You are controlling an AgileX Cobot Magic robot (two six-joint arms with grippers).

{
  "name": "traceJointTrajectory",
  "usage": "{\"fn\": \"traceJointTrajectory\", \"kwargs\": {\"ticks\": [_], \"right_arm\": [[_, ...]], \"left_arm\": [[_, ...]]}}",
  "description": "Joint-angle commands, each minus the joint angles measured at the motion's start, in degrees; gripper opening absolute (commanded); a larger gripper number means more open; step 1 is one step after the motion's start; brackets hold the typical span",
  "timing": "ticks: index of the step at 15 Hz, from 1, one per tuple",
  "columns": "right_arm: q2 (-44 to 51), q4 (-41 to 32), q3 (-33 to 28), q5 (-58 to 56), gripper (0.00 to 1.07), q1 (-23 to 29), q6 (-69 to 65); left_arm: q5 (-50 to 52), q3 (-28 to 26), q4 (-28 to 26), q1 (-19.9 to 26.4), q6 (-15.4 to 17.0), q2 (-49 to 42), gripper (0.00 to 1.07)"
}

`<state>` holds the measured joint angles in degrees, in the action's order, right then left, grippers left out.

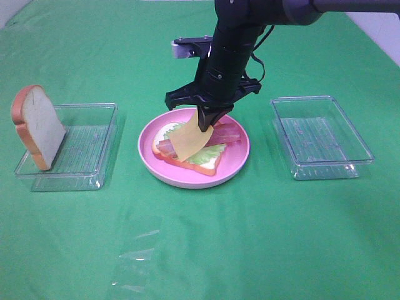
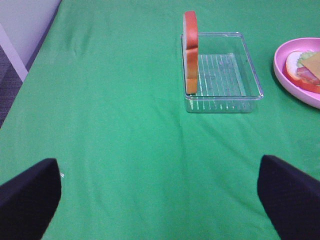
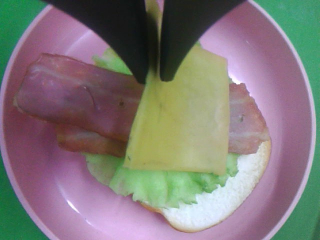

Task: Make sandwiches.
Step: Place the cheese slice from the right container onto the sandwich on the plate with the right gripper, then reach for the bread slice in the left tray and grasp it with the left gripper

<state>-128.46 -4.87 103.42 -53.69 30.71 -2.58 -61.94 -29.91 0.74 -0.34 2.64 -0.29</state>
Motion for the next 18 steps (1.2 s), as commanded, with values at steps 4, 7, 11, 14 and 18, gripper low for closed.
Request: {"fn": "traceJointTrajectory", "kwargs": {"ticks": [4,7,11,14,18], "right_arm": [[2.81,2.29,0.17,-3.55,0.99,0.06,2.58],[6.65,4.53,0.17,-5.33,0.99,0.06,2.58],[12.78,8.88,0.17,-16.33,0.99,0.06,2.58],[14.95,9.8,-0.06,-22.4,0.99,0.06,2.58],[23.09,6.25,-7.28,-22.4,0.99,0.06,2.58]], "left_arm": [[0.29,0.23,-0.23,0.17,0.06,-0.17,1.0],[0.29,0.23,-0.23,0.17,0.06,-0.17,1.0],[0.29,0.23,-0.23,0.17,0.06,-0.17,1.0],[0.29,0.23,-0.23,0.17,0.06,-0.17,1.0],[0.29,0.23,-0.23,0.17,0.06,-0.17,1.0]]}}
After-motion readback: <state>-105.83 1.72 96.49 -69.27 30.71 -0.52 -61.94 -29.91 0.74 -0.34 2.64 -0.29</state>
